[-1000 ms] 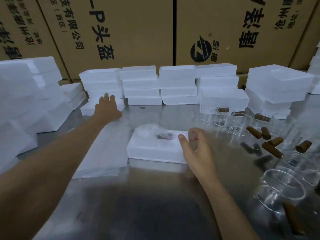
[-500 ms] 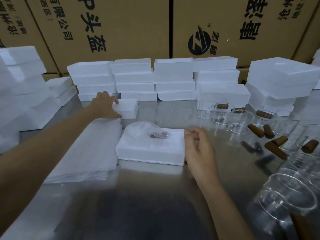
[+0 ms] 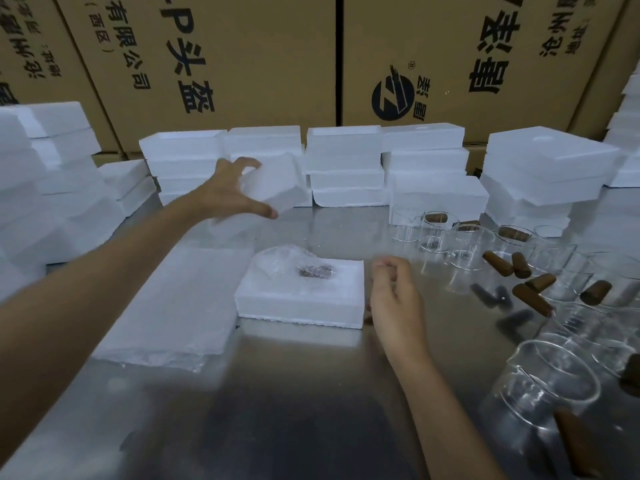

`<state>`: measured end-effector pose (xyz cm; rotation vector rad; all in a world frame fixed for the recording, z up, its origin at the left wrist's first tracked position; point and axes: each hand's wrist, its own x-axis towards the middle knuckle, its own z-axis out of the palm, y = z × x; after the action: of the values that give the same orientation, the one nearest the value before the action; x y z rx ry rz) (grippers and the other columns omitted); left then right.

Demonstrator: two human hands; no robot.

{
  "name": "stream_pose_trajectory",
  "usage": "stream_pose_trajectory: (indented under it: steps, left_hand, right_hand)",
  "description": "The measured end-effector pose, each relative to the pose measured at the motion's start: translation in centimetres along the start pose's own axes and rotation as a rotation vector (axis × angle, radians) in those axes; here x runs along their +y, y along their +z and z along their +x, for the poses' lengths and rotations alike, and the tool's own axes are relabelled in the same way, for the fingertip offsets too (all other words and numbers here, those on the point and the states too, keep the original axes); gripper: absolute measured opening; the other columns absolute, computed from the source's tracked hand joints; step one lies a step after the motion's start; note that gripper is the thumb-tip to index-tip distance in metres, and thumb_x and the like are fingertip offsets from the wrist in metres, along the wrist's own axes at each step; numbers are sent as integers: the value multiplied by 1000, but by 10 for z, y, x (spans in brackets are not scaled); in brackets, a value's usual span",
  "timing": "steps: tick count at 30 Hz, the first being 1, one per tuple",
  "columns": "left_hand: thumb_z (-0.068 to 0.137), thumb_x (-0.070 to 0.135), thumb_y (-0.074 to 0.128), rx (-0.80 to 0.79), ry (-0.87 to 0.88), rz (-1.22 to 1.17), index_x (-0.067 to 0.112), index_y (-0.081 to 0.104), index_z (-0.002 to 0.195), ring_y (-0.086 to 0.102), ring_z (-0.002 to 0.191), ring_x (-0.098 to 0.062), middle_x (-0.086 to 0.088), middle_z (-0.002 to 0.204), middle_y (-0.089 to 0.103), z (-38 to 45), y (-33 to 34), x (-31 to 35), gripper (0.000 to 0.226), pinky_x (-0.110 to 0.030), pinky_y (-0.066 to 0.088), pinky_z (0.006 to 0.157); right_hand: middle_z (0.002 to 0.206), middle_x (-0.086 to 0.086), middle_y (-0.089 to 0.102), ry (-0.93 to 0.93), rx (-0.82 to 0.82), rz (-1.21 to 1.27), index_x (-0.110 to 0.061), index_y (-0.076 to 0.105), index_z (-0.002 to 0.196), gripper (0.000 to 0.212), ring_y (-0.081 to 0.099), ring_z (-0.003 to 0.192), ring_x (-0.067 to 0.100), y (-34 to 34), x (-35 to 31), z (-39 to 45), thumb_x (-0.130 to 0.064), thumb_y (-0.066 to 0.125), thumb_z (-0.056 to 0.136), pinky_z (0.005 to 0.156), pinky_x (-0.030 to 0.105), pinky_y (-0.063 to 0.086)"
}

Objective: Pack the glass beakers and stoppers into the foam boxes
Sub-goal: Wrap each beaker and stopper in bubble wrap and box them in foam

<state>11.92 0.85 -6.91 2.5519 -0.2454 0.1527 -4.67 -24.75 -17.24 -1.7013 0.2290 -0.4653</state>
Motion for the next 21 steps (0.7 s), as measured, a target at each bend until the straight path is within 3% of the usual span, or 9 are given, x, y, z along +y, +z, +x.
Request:
stream_pose_trajectory:
  steps: [4, 8, 11, 17, 21]
  left_hand:
    - [47, 68, 84, -129, 245, 87, 52, 33, 137, 33, 124, -10, 13, 133, 30, -38, -20, 58, 104, -27, 29, 99]
    - [50, 71, 82, -323, 341, 201, 52, 29, 142, 24, 132, -1, 29, 139, 26, -75, -13, 84, 108, -26, 24, 109]
    - [58, 64, 85, -378, 340, 275, 46, 27, 145, 23, 134, -4, 26, 142, 27, -92, 8, 80, 106, -28, 23, 112]
    - [56, 67, 82, -304, 278, 217, 43, 29, 145, 27, 134, -13, 17, 138, 33, -99, 32, 70, 106, -34, 27, 112]
    - [63, 63, 83, -351, 264, 238, 40, 29, 147, 27, 136, -15, 15, 142, 33, -98, 44, 71, 103, -38, 26, 115]
  right_hand:
    - [93, -8, 64, 112, 85, 166, -28, 60, 94, 19, 62, 82, 20, -6, -4, 5, -36, 44, 100, 79, 38, 51]
    - [86, 2, 58, 219, 112, 286, -22, 57, 88, 23, 53, 68, 19, -7, -10, 10, -34, 43, 102, 62, 36, 45]
    - [85, 4, 58, 241, 124, 314, -21, 57, 87, 27, 53, 67, 20, -8, -11, 12, -36, 41, 103, 57, 34, 44]
    - [90, 7, 61, 242, 104, 314, -20, 56, 88, 28, 56, 73, 23, -8, -12, 13, -37, 40, 103, 62, 34, 46]
    - [89, 7, 62, 240, 109, 297, -20, 57, 89, 28, 57, 70, 20, -8, -10, 13, -37, 40, 102, 57, 30, 45]
